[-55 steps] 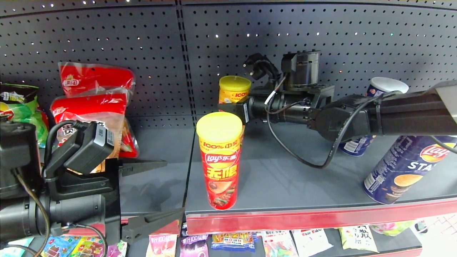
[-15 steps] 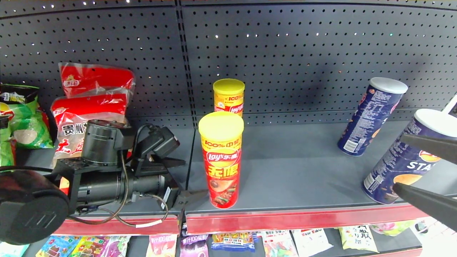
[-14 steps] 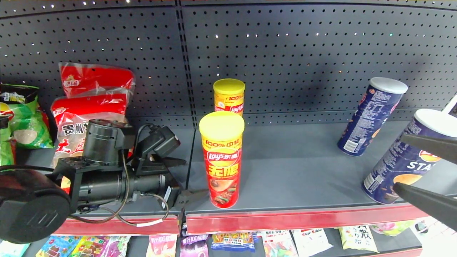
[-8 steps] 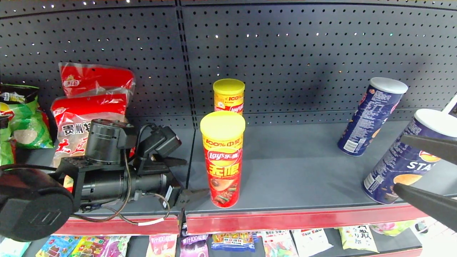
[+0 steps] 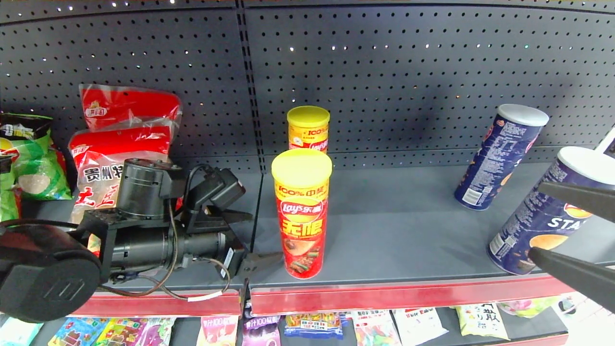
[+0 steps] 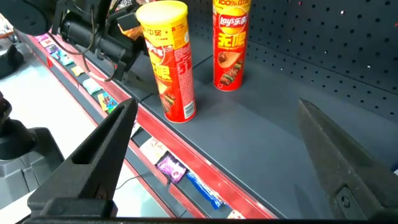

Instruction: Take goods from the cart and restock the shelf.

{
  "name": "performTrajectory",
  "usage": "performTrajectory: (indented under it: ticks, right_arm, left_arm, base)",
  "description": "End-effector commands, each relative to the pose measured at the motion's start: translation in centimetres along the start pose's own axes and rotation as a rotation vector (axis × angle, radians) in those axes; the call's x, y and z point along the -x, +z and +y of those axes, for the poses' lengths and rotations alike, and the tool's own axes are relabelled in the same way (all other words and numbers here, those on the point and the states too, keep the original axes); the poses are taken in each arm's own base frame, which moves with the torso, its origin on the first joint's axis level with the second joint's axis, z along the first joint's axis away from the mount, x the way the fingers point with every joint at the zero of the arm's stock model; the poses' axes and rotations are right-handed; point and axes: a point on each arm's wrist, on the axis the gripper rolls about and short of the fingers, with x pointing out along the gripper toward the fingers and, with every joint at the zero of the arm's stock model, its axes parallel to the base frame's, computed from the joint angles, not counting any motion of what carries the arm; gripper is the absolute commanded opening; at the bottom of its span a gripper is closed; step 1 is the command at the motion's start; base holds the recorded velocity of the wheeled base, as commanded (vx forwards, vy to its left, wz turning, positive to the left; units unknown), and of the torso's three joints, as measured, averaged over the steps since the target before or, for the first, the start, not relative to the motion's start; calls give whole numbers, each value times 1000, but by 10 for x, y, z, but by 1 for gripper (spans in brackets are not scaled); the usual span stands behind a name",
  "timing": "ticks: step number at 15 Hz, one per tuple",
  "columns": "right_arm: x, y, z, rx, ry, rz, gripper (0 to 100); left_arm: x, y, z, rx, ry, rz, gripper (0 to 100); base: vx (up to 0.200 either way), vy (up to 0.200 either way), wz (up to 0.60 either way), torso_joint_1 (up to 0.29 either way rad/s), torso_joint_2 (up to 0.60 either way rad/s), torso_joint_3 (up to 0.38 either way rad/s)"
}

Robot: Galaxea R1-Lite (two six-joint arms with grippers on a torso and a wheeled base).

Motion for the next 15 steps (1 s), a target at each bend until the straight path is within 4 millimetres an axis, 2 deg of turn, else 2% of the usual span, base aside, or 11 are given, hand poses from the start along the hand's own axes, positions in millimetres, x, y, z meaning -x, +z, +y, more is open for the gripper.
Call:
performTrajectory:
  ticks: [1,8,10,12,13,15]
  right_arm:
    - [-1,0,0,0,-2,1,100]
    - [0,0,0,0,-8,1,100]
    - [-1,-2,-1,-1,-24,10,100]
    - [0,-5,-6,-7,-92,35,100]
    - [6,-14,-14,-5,-218,58,100]
    - [16,-25,-29,44,-531,126,100]
  left_arm:
    - [-1,1,-1,-4,-3,-3,100]
    - [1,0,-4,-6,-9,-1,100]
    - [8,-2,-4,-1,17,2,100]
    - [37,-7,-3,15,109,-22,100]
    - [71,-1,-4,9,196,-87,100]
    - [122,2,-15,20,403,-103,100]
  base:
    - [0,0,0,0,0,0]
    - [0,0,0,0,0,0]
    - [0,0,0,0,0,0]
    - [0,0,0,0,0,0]
    - [0,0,0,0,0,0]
    - [0,0,0,0,0,0]
